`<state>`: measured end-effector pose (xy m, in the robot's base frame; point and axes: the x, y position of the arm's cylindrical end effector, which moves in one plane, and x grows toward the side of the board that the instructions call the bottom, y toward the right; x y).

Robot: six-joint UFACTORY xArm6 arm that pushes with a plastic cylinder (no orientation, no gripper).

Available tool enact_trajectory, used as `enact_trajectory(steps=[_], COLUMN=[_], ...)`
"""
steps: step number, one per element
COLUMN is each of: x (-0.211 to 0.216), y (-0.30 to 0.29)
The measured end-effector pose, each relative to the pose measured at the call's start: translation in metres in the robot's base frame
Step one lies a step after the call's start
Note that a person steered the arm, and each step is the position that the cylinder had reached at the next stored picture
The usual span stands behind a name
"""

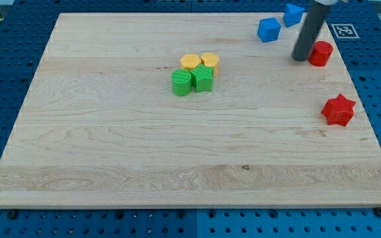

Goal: Place the red circle above the red star

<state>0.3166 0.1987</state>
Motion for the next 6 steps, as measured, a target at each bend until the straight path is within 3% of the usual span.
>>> enact_trajectory(steps=[1,2,4,5,6], x=[-0.040,-0.037,0.065,0.033,0.019], y=[-0.009,0.025,0.074,0.066,0.094])
